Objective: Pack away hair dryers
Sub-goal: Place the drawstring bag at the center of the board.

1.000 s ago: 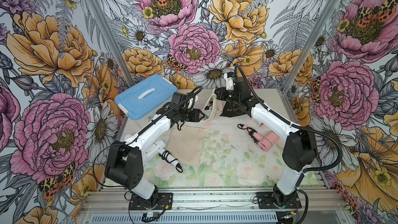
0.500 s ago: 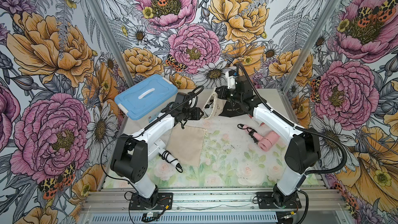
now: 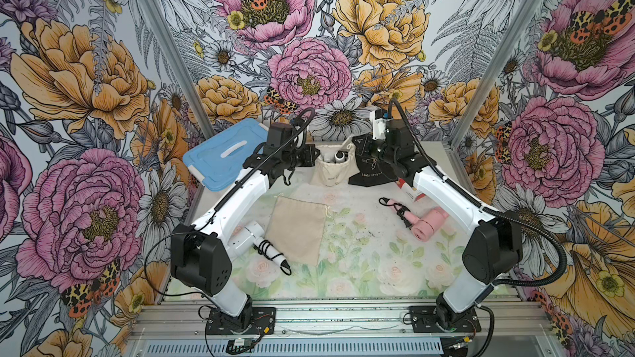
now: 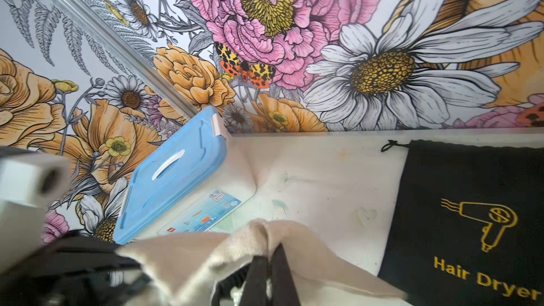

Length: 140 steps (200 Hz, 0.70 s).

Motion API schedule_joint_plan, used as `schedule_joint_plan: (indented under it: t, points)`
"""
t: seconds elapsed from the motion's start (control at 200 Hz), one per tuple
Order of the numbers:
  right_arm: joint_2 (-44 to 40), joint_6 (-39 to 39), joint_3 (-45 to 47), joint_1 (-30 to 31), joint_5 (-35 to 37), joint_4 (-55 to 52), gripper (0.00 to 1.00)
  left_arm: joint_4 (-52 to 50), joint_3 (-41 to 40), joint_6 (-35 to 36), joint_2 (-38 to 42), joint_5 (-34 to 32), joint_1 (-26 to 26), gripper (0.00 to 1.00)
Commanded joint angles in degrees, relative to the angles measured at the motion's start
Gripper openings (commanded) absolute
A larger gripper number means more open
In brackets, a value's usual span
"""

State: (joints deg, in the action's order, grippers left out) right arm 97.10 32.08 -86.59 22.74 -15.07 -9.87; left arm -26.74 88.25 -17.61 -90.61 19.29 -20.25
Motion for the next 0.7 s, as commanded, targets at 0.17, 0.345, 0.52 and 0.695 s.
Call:
schedule_joint_plan:
  t: [0.17, 0.345, 0.52, 0.695]
  points:
    - [4.4, -2.2, -3.6, -0.4, -1.3, 3.0, 0.0, -0.1, 3.2, 0.7, -3.0, 3.1, 5.3, 0.0]
    - [9.6, -5.4, -7.2, -0.4, -2.0, 4.0, 0.0, -0.1, 5.3, 1.7, -7.8, 3.2, 7.0, 0.0]
    - [11.5, -7.9, -4.3, -1.0, -0.8, 10.8, 0.0, 0.1, 8.0, 1.9, -12.9, 3.9, 6.8, 0.0]
    - [9.8, -10.6, 3.1, -1.2, -2.8, 19.4, 0.0, 0.2, 7.1, 2.1, -13.1, 3.5, 5.8, 0.0]
